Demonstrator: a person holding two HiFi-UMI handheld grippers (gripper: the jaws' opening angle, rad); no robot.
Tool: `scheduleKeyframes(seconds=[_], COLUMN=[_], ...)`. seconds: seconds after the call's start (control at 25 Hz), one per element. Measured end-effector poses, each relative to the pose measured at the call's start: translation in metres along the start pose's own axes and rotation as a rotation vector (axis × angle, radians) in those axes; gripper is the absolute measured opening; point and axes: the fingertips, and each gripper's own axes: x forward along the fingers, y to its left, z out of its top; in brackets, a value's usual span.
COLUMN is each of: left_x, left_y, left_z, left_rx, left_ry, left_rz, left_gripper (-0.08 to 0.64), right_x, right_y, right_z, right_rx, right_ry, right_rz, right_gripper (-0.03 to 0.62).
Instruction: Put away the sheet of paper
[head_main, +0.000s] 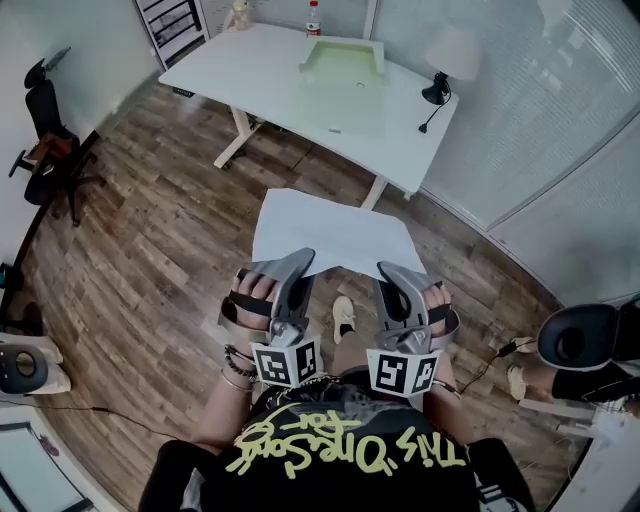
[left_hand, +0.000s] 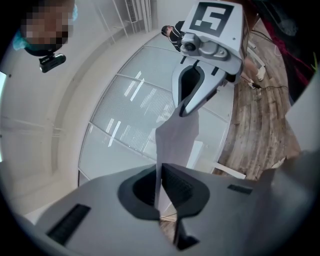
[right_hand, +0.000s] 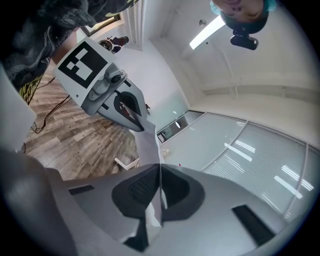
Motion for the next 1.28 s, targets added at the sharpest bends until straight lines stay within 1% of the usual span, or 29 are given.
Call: scheduleKeyframes(seconds=[0.2,0.4,0.6,0.76,0.96,1.16,1.28], left_x=[0.02,0.046,0.086,0.116,0.157,0.199,0.217], left_y=[-0.002,0.005,0.014,0.019,0.026,0.031,0.032], left_z=[-0.003,-0.005,-0.012,-0.019,-0.021,-0.024,-0.026], left_rx=[-0.002,-0.002,0.01,0.01,0.011,0.002,-0.009], left_ry=[-0.004,0.001,0.008,0.012,0.013,0.026,0.042], left_rz=[-0.003,0.001,-0.008,0.0,-0.01,-0.013,0.0], left_gripper=[0.009,0.008,0.008,0.008,0.008,0.008,0.008], right_x=[0.016,0.037,0.072,0.098,0.132,0.163,0.178], right_y=[-0.01,-0.023,-0.041,-0.053,-0.077,-0.096,-0.103], right_z=[-0.01,-0.02,-0.035,-0.046,-0.064,-0.084,-0.095], right_rx=[-0.015,-0.022,-0.017,-0.019,-0.025,-0.021,-0.023], right_ry=[-0.006,-0.016,-0.025,-0.033,-0.034,-0.043,-0.058], right_rz=[-0.002,0.013,0.024,0.024,0.023,0.032,0.041], right_gripper=[0.008,0.008,0.008,0.008,0.008,0.008,0.008])
